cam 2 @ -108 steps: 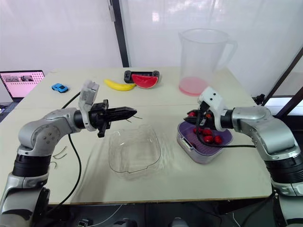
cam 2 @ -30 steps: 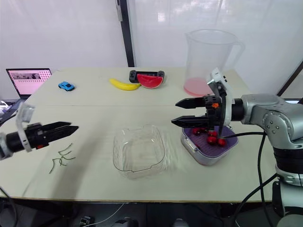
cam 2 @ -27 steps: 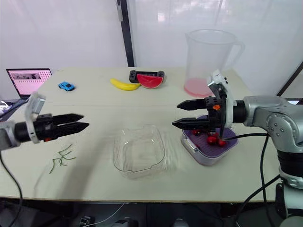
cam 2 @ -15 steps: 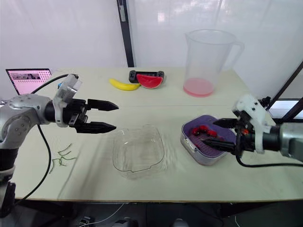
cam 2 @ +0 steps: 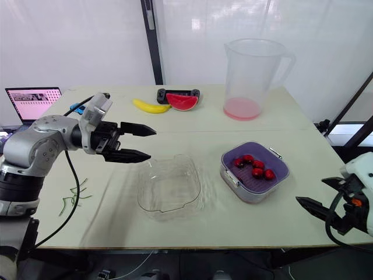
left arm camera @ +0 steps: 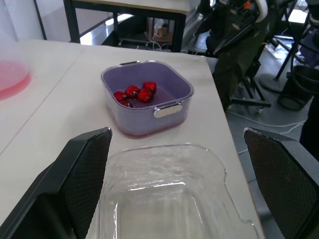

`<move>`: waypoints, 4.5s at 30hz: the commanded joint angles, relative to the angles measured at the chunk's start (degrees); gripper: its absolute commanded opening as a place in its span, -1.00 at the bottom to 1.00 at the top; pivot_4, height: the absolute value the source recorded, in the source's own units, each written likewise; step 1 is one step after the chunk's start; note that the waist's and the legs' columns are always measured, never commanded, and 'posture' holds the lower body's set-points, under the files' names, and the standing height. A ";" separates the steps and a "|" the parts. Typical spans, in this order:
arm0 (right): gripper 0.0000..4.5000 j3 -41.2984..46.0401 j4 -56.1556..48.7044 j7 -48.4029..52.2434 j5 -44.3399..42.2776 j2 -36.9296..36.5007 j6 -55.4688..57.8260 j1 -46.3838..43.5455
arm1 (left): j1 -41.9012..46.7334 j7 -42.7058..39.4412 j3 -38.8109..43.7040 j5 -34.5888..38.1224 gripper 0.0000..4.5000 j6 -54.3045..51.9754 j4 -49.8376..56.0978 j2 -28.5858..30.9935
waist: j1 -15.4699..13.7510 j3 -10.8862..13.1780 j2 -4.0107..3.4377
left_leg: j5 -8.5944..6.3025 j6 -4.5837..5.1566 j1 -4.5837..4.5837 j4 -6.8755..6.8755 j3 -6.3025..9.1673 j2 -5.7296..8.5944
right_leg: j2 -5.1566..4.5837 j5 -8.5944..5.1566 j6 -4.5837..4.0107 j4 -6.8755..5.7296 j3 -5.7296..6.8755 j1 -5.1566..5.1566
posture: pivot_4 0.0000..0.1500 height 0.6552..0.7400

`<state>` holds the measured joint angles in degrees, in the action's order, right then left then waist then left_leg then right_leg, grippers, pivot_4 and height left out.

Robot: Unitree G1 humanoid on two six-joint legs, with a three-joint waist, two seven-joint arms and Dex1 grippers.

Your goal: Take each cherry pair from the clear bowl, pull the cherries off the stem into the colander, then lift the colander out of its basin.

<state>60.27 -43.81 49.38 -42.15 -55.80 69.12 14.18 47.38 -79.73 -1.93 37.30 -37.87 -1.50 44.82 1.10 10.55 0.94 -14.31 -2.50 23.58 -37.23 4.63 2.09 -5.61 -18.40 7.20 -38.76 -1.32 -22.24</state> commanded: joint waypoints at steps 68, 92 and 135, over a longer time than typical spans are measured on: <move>-0.90 -63.49 24.04 -72.95 -51.96 -4.11 19.18 -55.93 | -14.20 20.08 6.22 -1.79 1.00 3.10 12.97 -2.58 | -0.20 0.00 -0.02 | -0.01 0.02 0.57 -0.06 0.15 -0.02 | -0.04 0.02 0.02 0.36 0.12 -0.32 | 1.00 1.00; -0.90 -61.92 15.47 -51.11 -43.58 -20.85 18.61 -61.27 | -10.80 17.45 3.39 -4.65 1.00 6.02 7.69 -4.42 | -0.29 0.04 -0.10 | -0.01 0.03 0.74 -0.06 0.15 -0.03 | -0.04 0.02 0.02 0.40 0.13 -0.47 | 1.00 1.00; -0.90 -52.97 18.40 -42.48 -43.45 -22.79 15.40 -52.55 | -9.21 15.70 4.03 -5.32 1.00 4.60 5.74 -4.18 | -0.28 0.04 -0.10 | -0.01 0.03 0.75 -0.07 0.12 -0.03 | -0.04 0.02 0.02 0.38 0.12 -0.49 | 1.00 1.00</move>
<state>5.61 -25.88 7.05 -86.95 -77.67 85.06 -37.90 38.03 -64.10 0.76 31.73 -33.35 3.10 39.86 0.82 10.59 0.84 -14.33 -2.48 24.33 -37.31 4.75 2.05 -5.65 -18.37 7.22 -38.38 -1.21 -22.74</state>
